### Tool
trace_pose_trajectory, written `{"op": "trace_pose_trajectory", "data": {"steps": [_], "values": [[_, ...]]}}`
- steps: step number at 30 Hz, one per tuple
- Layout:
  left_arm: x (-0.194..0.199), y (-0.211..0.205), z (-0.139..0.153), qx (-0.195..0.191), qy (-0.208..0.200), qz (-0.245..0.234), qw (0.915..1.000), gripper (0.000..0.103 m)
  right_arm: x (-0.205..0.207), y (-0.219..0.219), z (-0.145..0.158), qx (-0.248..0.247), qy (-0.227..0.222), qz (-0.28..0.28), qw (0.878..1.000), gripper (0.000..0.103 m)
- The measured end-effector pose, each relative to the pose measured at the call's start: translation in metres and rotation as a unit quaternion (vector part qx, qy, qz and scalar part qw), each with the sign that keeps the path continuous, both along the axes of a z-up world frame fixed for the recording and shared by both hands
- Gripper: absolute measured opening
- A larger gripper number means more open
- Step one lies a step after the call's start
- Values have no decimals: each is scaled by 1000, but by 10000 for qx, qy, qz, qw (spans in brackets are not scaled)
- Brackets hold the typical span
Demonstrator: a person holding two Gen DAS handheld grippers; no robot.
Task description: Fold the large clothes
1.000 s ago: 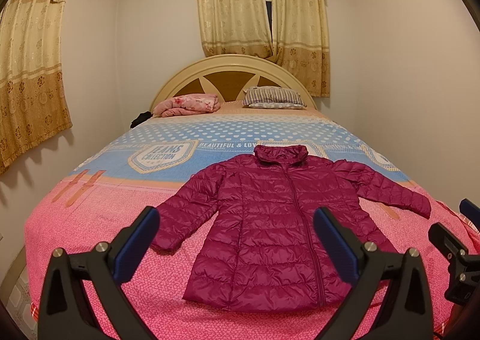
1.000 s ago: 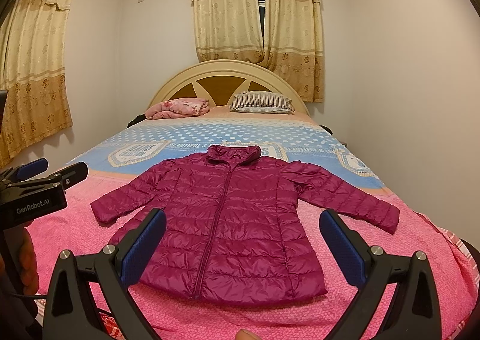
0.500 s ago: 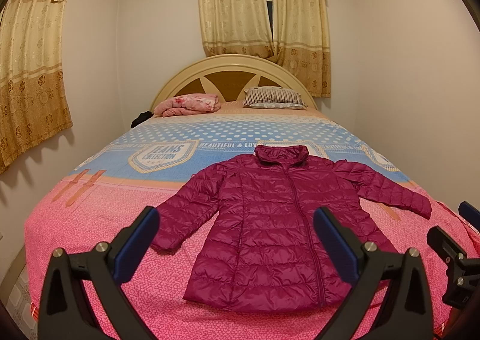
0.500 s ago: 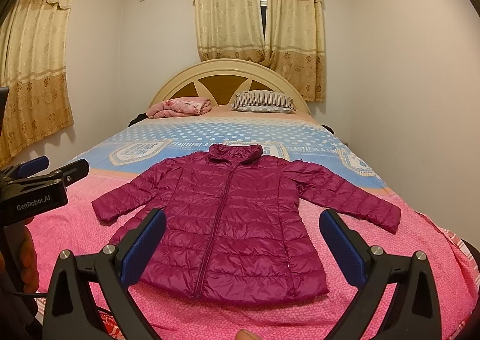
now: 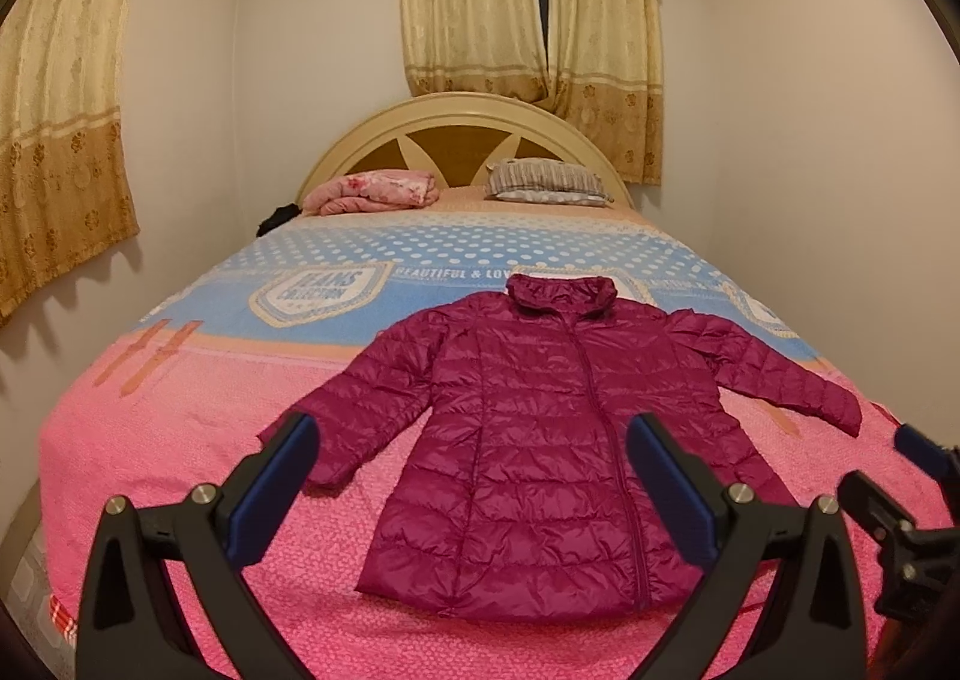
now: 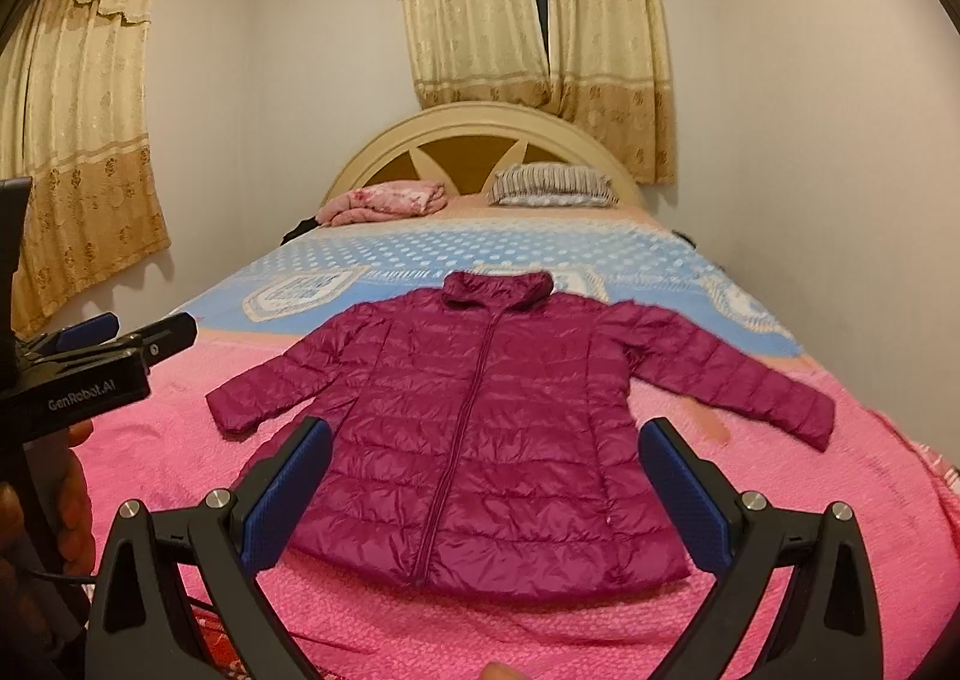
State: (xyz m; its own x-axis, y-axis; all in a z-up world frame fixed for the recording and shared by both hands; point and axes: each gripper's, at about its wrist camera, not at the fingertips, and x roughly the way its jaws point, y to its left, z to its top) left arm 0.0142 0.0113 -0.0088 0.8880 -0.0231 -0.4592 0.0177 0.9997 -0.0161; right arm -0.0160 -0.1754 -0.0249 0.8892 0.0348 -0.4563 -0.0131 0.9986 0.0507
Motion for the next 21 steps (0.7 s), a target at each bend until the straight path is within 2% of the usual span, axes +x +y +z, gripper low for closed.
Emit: {"op": "trace_pose_trajectory", "data": {"steps": [7, 12, 16, 21], "values": [[16, -17, -25, 278, -11, -84, 9996, 103, 35, -51, -38, 259, 407, -478, 9977, 102], [55, -29, -56, 420, 260, -138, 9987, 103, 59, -102, -70, 530, 758, -946, 9912, 102], [90, -41, -82, 530, 503, -191, 9971, 103, 78, -153, -99, 858, 1027, -1386, 9813, 102], [123, -54, -103, 575, 654, -275, 9958, 103, 100, -227, -129, 1279, 1296, -2010, 9625, 102]]}}
